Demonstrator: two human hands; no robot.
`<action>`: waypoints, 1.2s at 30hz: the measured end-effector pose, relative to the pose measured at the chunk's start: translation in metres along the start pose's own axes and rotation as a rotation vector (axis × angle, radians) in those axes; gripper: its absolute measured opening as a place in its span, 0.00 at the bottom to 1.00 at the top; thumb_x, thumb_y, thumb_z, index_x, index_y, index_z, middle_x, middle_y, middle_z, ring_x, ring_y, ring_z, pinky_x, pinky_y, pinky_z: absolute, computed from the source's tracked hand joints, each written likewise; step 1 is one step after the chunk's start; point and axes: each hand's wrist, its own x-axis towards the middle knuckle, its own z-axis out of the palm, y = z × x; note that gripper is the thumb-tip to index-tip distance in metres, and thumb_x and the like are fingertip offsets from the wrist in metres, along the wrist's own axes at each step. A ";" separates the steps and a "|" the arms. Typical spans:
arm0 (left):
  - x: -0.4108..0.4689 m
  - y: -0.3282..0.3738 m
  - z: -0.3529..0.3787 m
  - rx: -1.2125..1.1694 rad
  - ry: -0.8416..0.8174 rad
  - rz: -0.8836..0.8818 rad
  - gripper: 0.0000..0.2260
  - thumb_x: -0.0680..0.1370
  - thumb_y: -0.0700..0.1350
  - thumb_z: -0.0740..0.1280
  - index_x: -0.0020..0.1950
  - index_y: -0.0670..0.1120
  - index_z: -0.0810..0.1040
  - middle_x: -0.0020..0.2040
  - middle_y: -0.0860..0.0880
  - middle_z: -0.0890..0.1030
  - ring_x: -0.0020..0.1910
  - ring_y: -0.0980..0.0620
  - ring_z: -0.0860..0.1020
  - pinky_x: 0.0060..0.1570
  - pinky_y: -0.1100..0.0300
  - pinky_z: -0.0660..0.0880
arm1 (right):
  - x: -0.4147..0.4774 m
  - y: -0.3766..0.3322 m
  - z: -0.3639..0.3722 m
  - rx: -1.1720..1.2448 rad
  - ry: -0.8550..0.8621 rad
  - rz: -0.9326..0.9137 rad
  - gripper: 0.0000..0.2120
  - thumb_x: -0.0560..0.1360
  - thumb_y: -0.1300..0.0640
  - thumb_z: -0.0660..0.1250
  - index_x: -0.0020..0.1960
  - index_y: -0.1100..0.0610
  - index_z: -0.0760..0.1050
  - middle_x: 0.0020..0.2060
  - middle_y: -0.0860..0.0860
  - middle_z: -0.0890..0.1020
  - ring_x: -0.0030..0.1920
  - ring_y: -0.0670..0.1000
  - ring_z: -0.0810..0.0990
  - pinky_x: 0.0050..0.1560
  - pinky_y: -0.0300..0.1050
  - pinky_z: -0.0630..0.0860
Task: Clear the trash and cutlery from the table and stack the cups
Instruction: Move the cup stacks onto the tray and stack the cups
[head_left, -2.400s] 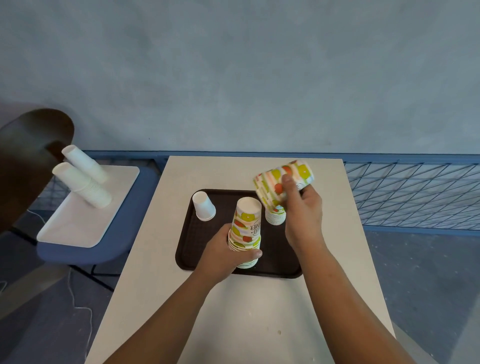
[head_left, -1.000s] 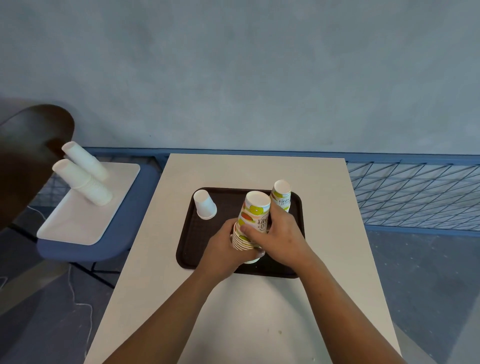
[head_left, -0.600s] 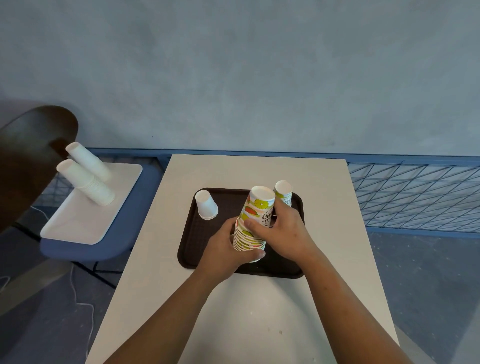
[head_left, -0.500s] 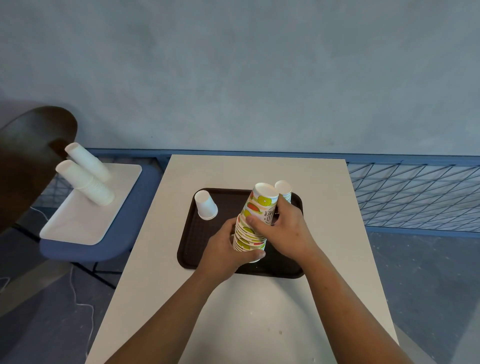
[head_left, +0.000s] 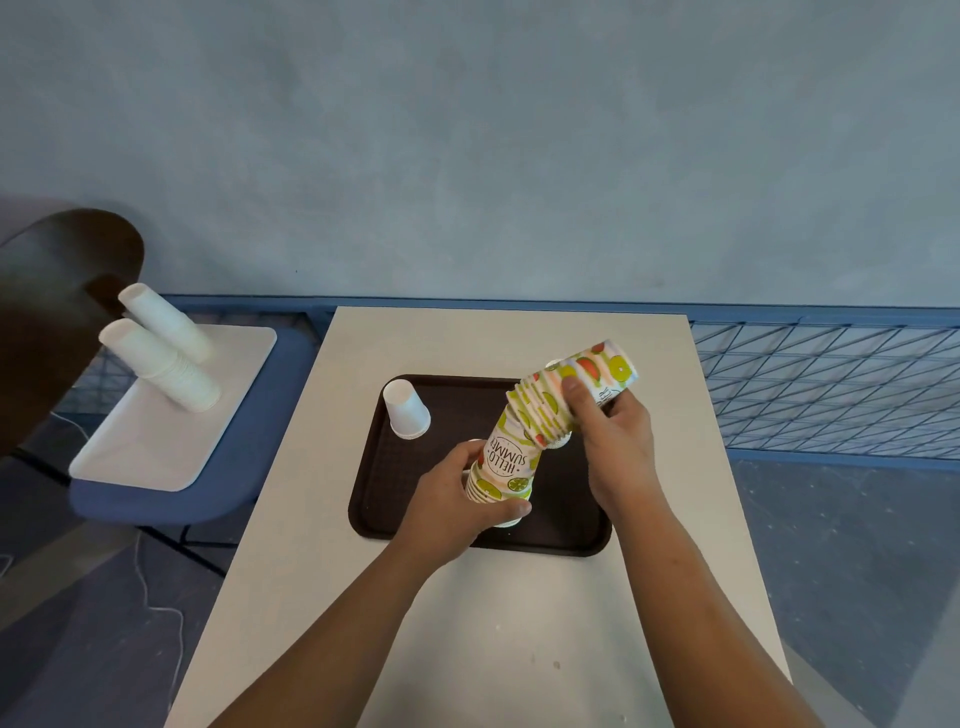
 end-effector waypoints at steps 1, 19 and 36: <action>0.001 0.000 0.000 -0.005 0.001 -0.003 0.33 0.69 0.53 0.83 0.70 0.57 0.73 0.58 0.62 0.80 0.56 0.61 0.81 0.43 0.74 0.77 | 0.003 0.000 0.000 0.089 0.012 0.025 0.11 0.78 0.54 0.72 0.58 0.58 0.81 0.51 0.52 0.87 0.53 0.51 0.87 0.49 0.45 0.82; 0.012 -0.003 -0.005 -0.126 0.031 -0.020 0.32 0.69 0.51 0.83 0.69 0.56 0.74 0.60 0.59 0.82 0.59 0.57 0.82 0.53 0.64 0.80 | 0.088 0.002 -0.013 -0.293 0.401 -0.147 0.21 0.71 0.42 0.75 0.58 0.53 0.78 0.49 0.47 0.85 0.48 0.44 0.84 0.52 0.46 0.83; 0.059 0.042 -0.005 -0.246 0.097 0.028 0.29 0.69 0.49 0.83 0.67 0.55 0.76 0.57 0.59 0.85 0.55 0.61 0.84 0.56 0.61 0.79 | 0.090 0.075 -0.035 -1.121 -0.135 -0.038 0.45 0.71 0.46 0.76 0.79 0.59 0.57 0.71 0.59 0.70 0.71 0.62 0.69 0.69 0.58 0.70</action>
